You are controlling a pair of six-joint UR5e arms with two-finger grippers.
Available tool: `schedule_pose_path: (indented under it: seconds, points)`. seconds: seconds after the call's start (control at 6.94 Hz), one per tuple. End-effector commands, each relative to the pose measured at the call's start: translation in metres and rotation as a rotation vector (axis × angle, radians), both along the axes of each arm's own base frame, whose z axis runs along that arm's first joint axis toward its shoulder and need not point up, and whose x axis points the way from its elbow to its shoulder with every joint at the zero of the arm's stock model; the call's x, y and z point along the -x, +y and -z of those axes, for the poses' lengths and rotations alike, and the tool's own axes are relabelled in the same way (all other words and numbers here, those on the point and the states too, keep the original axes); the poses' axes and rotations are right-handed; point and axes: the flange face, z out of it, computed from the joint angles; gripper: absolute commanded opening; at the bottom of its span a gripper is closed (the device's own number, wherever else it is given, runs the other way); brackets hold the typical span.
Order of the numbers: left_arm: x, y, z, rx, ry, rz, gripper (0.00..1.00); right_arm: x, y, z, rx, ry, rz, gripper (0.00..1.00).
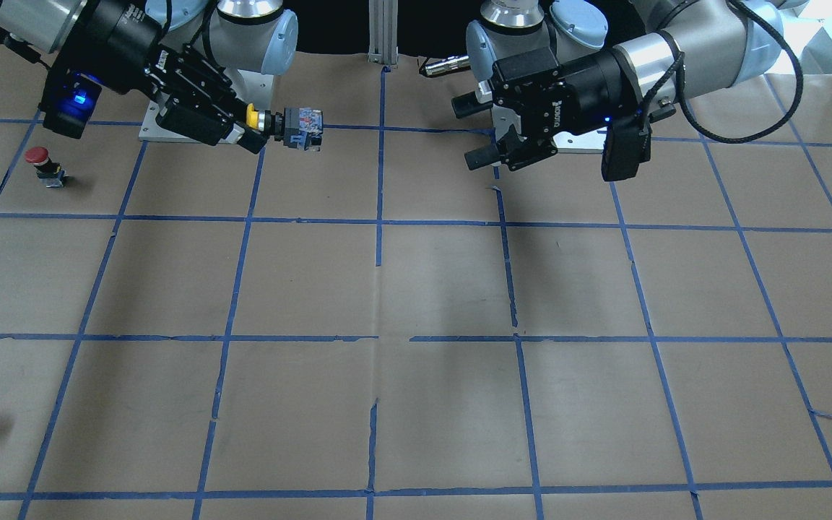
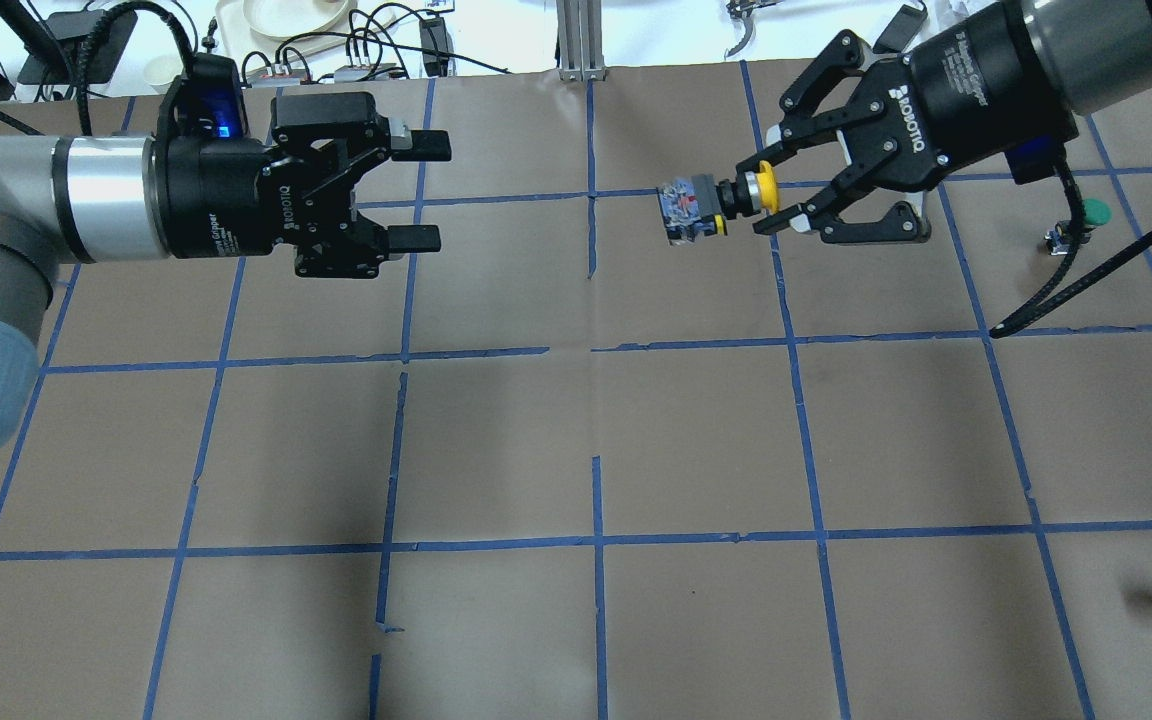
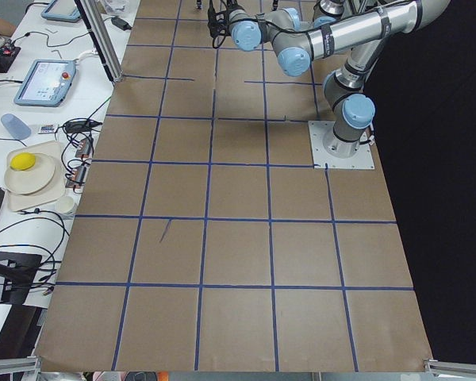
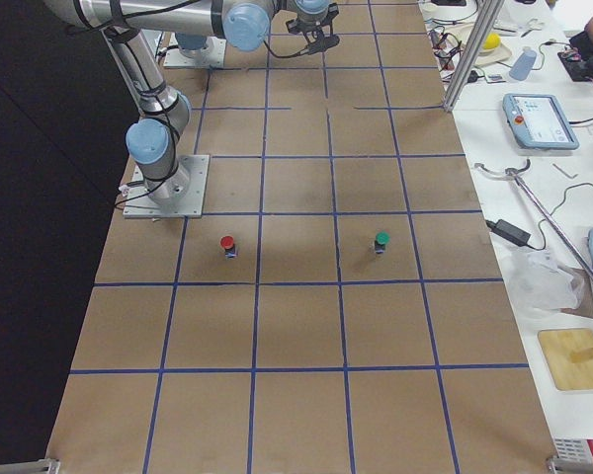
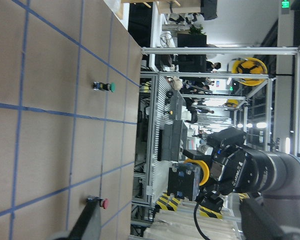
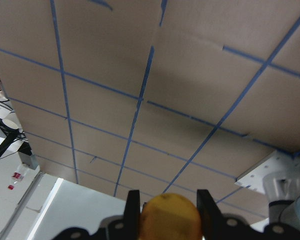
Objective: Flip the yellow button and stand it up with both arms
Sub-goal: 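Carry the yellow button with the right gripper toward the green button, cap up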
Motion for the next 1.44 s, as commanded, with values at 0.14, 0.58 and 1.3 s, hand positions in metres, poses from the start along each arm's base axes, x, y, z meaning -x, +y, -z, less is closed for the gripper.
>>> schedule_pose_path:
  seconds: [0.14,0.58,1.3]
  points:
    - [-0.045,-0.048,0.024,-0.103,-0.479,0.050,0.98,0.105,0.013,0.077,0.195,0.237,-0.387,0.09]
    - [-0.025,-0.085,0.007,-0.095,-1.012,0.209,0.98,0.192,0.012,0.117,0.434,0.537,-0.767,0.09]
    - [-0.025,-0.083,-0.058,-0.062,-1.205,0.263,1.00,0.331,-0.012,0.208,0.668,0.834,-1.099,0.08]
